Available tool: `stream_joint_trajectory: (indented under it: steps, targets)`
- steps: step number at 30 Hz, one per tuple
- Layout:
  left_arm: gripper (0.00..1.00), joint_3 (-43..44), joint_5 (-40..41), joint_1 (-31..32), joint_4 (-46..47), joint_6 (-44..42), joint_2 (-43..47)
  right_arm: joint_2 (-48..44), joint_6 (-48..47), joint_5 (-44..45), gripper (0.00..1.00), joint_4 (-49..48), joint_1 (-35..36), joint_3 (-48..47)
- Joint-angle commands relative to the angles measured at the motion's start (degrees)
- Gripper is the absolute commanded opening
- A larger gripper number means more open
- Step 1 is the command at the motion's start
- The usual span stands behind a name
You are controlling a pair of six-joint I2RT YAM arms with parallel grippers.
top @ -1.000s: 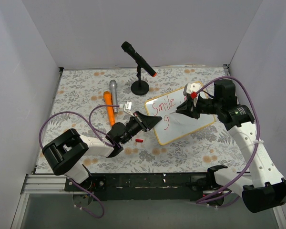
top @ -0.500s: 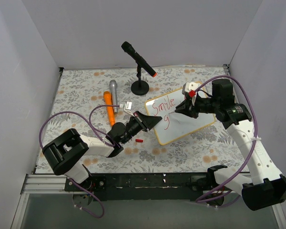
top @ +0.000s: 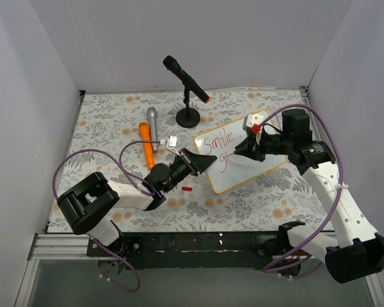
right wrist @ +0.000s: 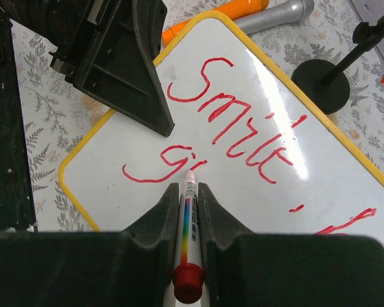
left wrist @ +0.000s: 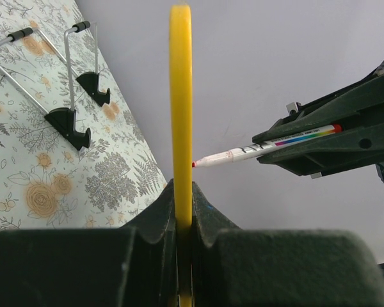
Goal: Write a sentence on the whiteboard
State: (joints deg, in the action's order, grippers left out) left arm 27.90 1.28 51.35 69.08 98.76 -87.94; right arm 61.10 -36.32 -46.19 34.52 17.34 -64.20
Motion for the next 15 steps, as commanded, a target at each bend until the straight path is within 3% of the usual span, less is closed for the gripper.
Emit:
stream_joint_trajectory:
  steps: [1,15]
  targets:
    - [0.00,3.56,0.57,-0.11,24.70,0.82,0.93,-1.51,-1.39,0.40,0.01,1.77,0.23,1.27]
    - [0.00,3.65,0.30,-0.11,24.96,1.08,0.67,-1.16,-0.60,1.36,0.01,0.29,0.23,-0.04]
